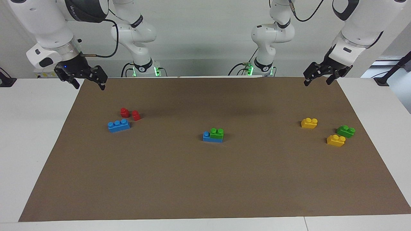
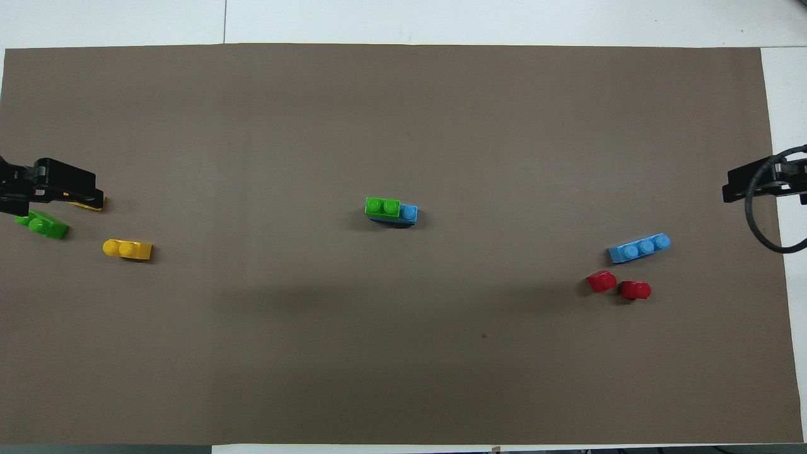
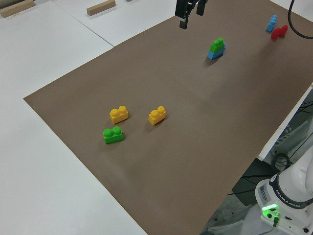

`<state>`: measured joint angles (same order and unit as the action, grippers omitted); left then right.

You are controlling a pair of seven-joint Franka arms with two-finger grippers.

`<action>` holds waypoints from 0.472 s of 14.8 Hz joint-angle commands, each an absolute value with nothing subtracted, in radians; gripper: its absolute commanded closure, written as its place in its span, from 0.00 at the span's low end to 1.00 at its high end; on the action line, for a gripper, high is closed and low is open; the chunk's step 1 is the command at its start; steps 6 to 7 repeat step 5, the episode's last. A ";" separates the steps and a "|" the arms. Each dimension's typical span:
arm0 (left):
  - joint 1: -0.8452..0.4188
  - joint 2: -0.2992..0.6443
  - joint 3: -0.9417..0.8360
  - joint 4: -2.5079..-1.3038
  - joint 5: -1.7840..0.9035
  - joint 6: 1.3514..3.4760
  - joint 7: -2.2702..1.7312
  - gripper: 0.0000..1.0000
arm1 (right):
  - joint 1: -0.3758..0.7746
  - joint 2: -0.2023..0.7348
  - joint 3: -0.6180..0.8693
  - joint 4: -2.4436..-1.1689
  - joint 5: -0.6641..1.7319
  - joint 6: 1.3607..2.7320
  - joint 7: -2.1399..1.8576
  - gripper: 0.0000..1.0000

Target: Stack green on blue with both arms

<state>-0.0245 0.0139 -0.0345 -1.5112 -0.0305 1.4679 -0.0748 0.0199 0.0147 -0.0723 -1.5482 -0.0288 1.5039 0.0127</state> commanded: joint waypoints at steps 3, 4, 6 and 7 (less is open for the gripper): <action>-0.041 0.018 -0.026 -1.491 -0.006 1.450 -0.060 0.00 | 0.008 0.006 -0.064 -1.559 -0.032 1.491 0.008 0.00; -0.040 0.018 -0.026 -1.490 -0.006 1.450 -0.060 0.00 | 0.008 0.006 -0.063 -1.557 -0.032 1.493 0.009 0.00; -0.038 0.018 -0.026 -1.489 -0.009 1.451 -0.061 0.00 | 0.008 0.006 -0.064 -1.559 -0.032 1.493 0.011 0.00; -0.038 0.018 -0.026 -1.489 -0.009 1.451 -0.061 0.00 | 0.008 0.006 -0.064 -1.559 -0.032 1.493 0.011 0.00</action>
